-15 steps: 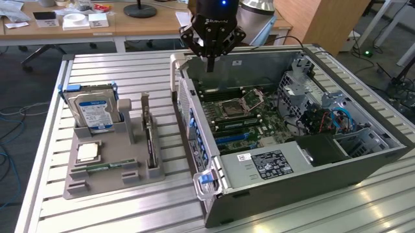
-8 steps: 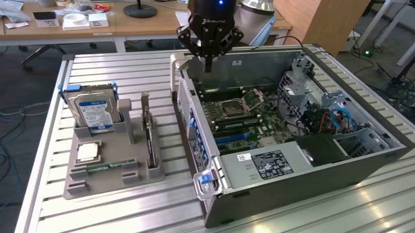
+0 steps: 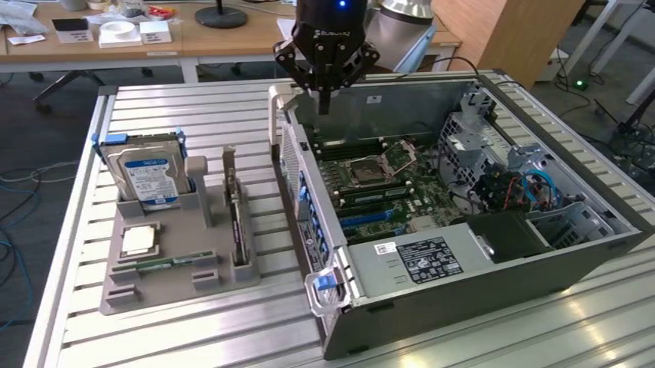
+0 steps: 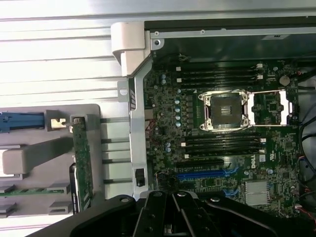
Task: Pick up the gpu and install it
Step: 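Reach for the gpu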
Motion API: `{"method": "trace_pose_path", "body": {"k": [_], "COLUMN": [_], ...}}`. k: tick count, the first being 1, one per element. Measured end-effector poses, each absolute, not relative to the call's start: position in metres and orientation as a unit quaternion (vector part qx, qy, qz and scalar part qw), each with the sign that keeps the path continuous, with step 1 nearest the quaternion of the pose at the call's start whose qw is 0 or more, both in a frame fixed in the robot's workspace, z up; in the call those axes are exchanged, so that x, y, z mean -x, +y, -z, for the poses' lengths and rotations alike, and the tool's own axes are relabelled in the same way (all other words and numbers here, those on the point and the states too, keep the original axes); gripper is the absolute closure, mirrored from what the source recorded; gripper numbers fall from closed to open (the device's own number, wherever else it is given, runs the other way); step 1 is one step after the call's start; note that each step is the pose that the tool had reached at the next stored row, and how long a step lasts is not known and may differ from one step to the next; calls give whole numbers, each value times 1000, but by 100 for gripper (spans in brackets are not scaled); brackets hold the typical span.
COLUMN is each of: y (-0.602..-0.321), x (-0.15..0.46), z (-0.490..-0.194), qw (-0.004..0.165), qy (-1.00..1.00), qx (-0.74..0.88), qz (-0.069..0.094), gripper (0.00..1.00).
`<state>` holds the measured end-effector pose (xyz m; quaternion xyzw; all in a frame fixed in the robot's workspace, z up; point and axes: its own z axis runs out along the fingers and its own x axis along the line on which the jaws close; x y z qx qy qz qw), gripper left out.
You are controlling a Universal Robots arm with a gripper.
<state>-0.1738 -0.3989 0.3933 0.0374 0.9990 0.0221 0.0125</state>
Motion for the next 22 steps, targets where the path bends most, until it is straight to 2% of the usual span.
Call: {"method": "trace_pose_path", "body": {"k": [22], "y": [-399], "x": [208], "z": [-393], "qw": [13], "qy": [999], "qx": [-37], "qz": [-22], "gripper": [89]}}
